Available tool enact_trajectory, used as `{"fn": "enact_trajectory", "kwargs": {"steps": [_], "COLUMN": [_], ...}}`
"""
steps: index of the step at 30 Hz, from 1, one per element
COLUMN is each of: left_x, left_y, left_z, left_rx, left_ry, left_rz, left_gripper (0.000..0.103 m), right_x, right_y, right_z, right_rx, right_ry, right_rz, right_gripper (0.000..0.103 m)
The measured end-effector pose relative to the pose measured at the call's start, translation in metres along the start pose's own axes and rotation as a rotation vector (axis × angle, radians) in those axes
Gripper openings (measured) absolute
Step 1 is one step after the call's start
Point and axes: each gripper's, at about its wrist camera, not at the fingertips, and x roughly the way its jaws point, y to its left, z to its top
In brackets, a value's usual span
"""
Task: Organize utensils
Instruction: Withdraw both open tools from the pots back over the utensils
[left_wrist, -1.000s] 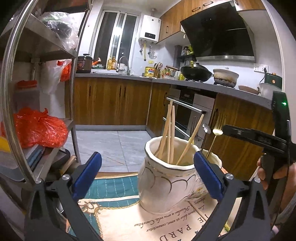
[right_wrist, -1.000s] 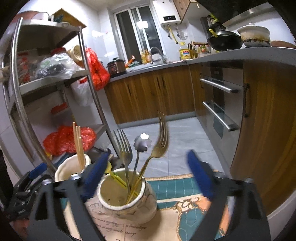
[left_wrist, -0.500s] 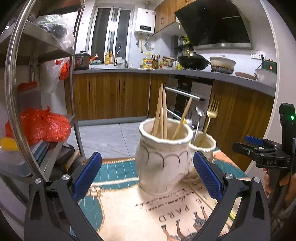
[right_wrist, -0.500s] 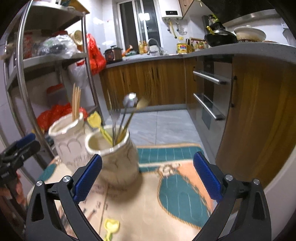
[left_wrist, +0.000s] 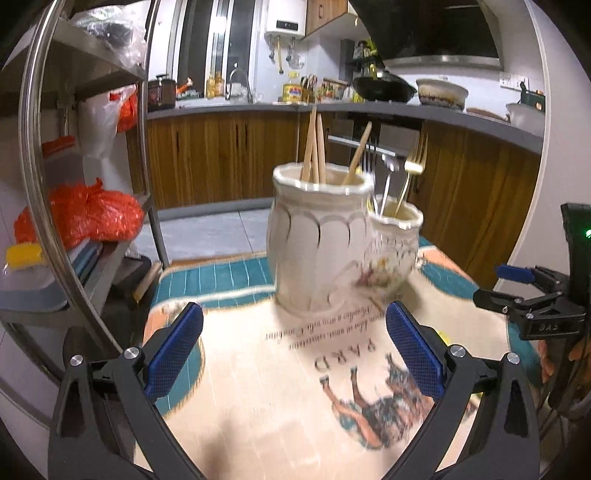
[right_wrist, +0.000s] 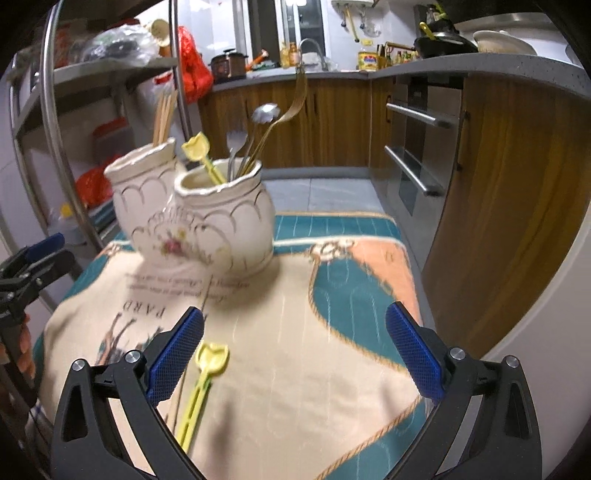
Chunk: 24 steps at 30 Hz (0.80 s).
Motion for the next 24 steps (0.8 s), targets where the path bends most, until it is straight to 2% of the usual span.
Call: {"fn": "enact_trajectory", "kwargs": {"steps": [10, 24], "left_x": [0.006, 0.008], "left_y": [0.004, 0.001], "left_z": [-0.029, -0.03], "left_rx": [-0.021, -0.017], "left_ry": [0.109, 0.124], "left_rz": [0.027, 0.008], "left_gripper": [0.097, 0.097], "right_x": [-0.001, -0.011], "right_y": [0.018, 0.027], "right_z": [-0.02, -0.039], "right_rx": [-0.047, -0.03], "right_ry": [0.074, 0.13], "right_rz": [-0.021, -0.008], "right_gripper": [0.098, 0.098]}}
